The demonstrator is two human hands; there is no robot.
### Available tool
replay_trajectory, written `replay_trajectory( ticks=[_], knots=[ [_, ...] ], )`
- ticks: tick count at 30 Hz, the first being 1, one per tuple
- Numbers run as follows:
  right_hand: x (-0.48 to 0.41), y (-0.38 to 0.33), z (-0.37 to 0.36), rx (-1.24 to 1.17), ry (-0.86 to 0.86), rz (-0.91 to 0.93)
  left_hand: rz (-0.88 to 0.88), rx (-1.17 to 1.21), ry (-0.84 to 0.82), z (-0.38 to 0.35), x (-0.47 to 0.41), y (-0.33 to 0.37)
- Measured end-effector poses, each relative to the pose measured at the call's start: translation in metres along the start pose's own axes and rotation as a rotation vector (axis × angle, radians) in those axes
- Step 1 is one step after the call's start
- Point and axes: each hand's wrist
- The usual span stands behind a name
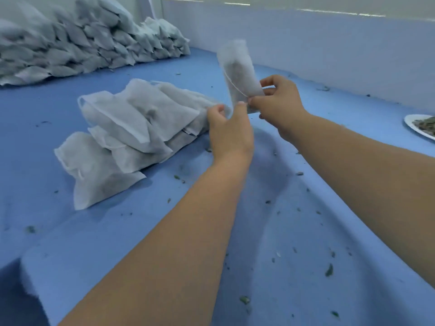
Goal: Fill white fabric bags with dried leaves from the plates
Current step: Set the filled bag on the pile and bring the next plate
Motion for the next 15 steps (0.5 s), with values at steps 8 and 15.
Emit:
replay_trajectory(
  ticks=[8, 15],
  knots=[
    [-0.074, 0.029, -0.039, 0.221, -0.095, -0.144, -0.190, -0.159, 0.007, -0.015, 0.010, -0.011],
    [-0.049, 0.018, -0.008, 0.123, -0.037, -0.103, -0.218, -0.359, -0.062, -0.016, 0.014, -0.015]
  ],
)
Point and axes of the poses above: each hand's wrist, its own x-axis away from the middle knuckle, its own z-axis out of the back of the hand, y = z × x, and after that the axes turned 12 degrees about z, right-handed
